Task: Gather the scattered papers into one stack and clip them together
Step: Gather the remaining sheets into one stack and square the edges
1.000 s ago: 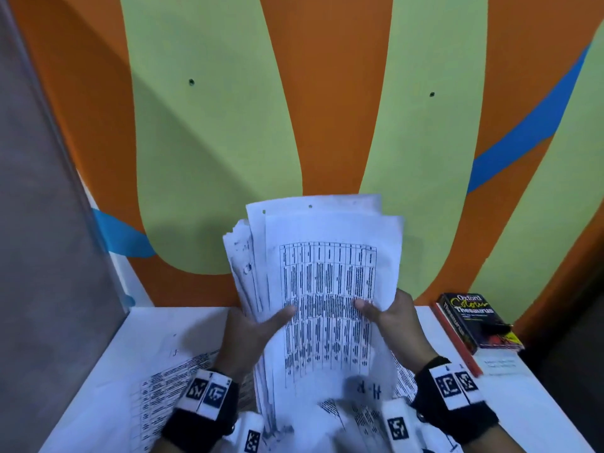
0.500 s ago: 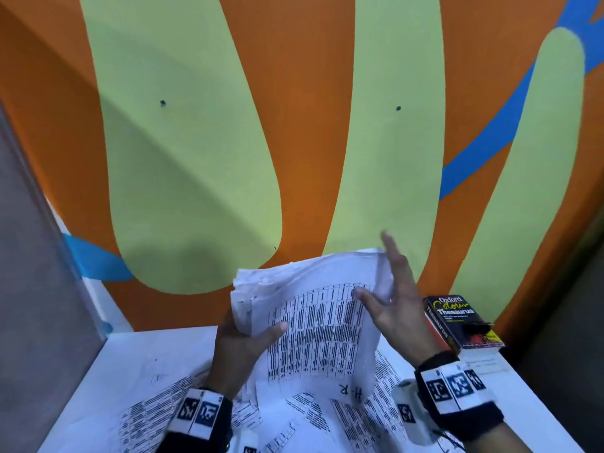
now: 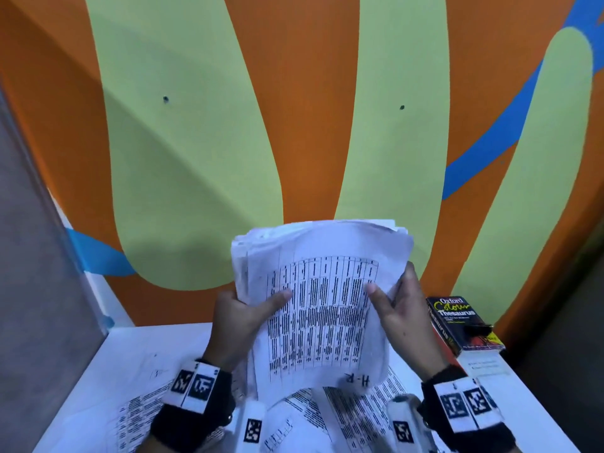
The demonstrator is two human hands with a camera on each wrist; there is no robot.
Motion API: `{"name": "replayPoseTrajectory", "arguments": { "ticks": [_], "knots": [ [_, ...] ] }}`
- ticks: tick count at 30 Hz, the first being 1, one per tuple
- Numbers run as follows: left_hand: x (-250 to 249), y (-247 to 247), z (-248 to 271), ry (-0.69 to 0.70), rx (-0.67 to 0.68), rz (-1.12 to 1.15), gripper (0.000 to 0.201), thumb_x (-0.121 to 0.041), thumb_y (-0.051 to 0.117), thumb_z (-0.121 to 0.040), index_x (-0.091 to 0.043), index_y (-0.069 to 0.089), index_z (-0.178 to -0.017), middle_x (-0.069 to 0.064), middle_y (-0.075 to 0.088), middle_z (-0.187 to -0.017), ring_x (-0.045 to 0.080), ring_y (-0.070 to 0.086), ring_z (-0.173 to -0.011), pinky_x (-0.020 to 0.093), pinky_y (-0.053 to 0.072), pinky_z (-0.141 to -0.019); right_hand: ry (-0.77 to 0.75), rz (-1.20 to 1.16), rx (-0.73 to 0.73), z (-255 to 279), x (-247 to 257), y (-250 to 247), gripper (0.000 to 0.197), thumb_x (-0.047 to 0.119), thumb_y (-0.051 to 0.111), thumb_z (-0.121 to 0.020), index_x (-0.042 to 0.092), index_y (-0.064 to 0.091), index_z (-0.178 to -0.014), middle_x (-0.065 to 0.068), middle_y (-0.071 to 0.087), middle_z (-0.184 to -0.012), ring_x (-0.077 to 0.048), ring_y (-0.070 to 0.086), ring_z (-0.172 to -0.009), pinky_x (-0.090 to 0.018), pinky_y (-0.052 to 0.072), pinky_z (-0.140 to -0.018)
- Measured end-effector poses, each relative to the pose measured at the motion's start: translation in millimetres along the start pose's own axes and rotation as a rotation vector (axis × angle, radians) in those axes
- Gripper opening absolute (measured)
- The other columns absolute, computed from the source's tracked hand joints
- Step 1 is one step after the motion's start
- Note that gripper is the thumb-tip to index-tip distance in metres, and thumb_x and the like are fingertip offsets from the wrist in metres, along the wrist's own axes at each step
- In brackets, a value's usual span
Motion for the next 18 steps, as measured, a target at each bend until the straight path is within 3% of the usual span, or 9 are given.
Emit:
{"name": "replayPoseTrajectory", "arguments": {
  "ticks": [2,3,5,7,8,10,14,16,18],
  "knots": [
    [22.1,4.3,5.7,-0.085,0.051,-0.004,0.058,-0.054,0.09,-0.049,-0.014,0.057,-0.074,0.003,0.061,-0.08,0.017,0.057,-0.07,0.033,0.046,-0.071,0.046,0.058,0.021,12.0,-10.9,4.5,0.041,0.023,0.062,-0.09,0.024,0.038,-0.123,-0.011,0.05,-0.077,-0.007,0.055,-0.069,-0.018,0.047,-0.063],
    [31.5,7.5,12.1,-0.105,0.072,0.014,0.056,-0.049,0.091,-0.049,-0.012,0.059,-0.075,0.002,0.065,-0.084,0.016,0.061,-0.075,0.033,0.048,-0.075,0.085,0.059,0.047,21.6,-20.9,10.2,0.04,0.016,0.061,-0.09,0.022,0.038,-0.123,0.002,0.047,-0.075,0.002,0.052,-0.065,-0.013,0.041,-0.059],
    [39.5,14.0,21.9,-0.125,0.074,-0.002,0.042,-0.034,0.09,-0.054,-0.011,0.067,-0.081,-0.003,0.073,-0.089,0.017,0.07,-0.083,0.032,0.052,-0.078,0.165,0.078,0.089,37.5,-42.0,18.3,0.029,0.014,0.056,-0.093,0.024,0.043,-0.116,0.006,0.043,-0.074,0.006,0.046,-0.062,-0.015,0.035,-0.06],
    [35.9,12.9,21.8,-0.126,0.027,0.022,0.03,-0.021,0.088,-0.058,-0.012,0.072,-0.081,-0.006,0.077,-0.082,0.013,0.073,-0.084,0.026,0.055,-0.071,0.195,0.116,0.066,41.3,-49.1,16.8,0.012,0.016,0.053,-0.095,0.021,0.044,-0.098,0.0,0.033,-0.066,-0.002,0.039,-0.055,-0.022,0.028,-0.057],
    [33.0,10.1,18.4,-0.133,-0.004,0.027,0.028,-0.023,0.09,-0.057,-0.011,0.07,-0.073,-0.006,0.076,-0.075,0.013,0.073,-0.076,0.024,0.054,-0.066,0.187,0.101,0.042,38.0,-44.9,14.4,0.011,0.016,0.053,-0.095,0.017,0.043,-0.099,-0.004,0.031,-0.064,-0.006,0.038,-0.054,-0.024,0.028,-0.057],
    [24.6,5.9,10.2,-0.108,-0.017,-0.009,0.05,-0.042,0.092,-0.051,-0.009,0.058,-0.065,0.0,0.065,-0.066,0.017,0.061,-0.057,0.027,0.046,-0.06,0.138,0.067,0.011,30.9,-32.2,8.8,0.026,0.017,0.056,-0.093,0.015,0.044,-0.116,-0.012,0.036,-0.066,-0.012,0.041,-0.057,-0.025,0.031,-0.059],
    [34.7,9.4,9.7,-0.132,0.04,-0.024,0.055,-0.05,0.09,-0.045,-0.015,0.063,-0.077,-0.002,0.064,-0.08,0.018,0.061,-0.069,0.031,0.05,-0.07,0.203,0.093,0.036,30.6,-43.5,4.8,0.058,0.022,0.06,-0.091,0.023,0.03,-0.141,-0.017,0.038,-0.069,-0.004,0.038,-0.053,-0.022,0.033,-0.058],
    [56.8,6.4,14.5,-0.193,0.024,-0.073,0.065,-0.06,0.087,-0.044,-0.015,0.05,-0.074,0.002,0.048,-0.071,0.015,0.045,-0.062,0.03,0.04,-0.064,0.311,0.145,0.166,43.5,-65.9,19.2,0.06,0.017,0.058,-0.093,0.023,0.026,-0.143,-0.007,0.036,-0.066,-0.002,0.039,-0.053,-0.023,0.039,-0.059],
    [61.9,4.8,15.9,-0.204,-0.02,-0.089,0.064,-0.056,0.086,-0.052,-0.016,0.038,-0.064,0.001,0.033,-0.058,0.013,0.03,-0.053,0.027,0.027,-0.056,0.324,0.153,0.135,48.0,-65.3,18.3,0.055,0.009,0.062,-0.089,0.029,0.032,-0.131,-0.003,0.05,-0.084,-0.008,0.053,-0.074,-0.038,0.051,-0.08]
  ]
}}
Point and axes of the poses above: each hand's wrist, its own z-axis away from the middle knuckle, its own y-axis out of the palm, x = y × z, the point moved 9 cm from there along -z, towards the middle knuckle
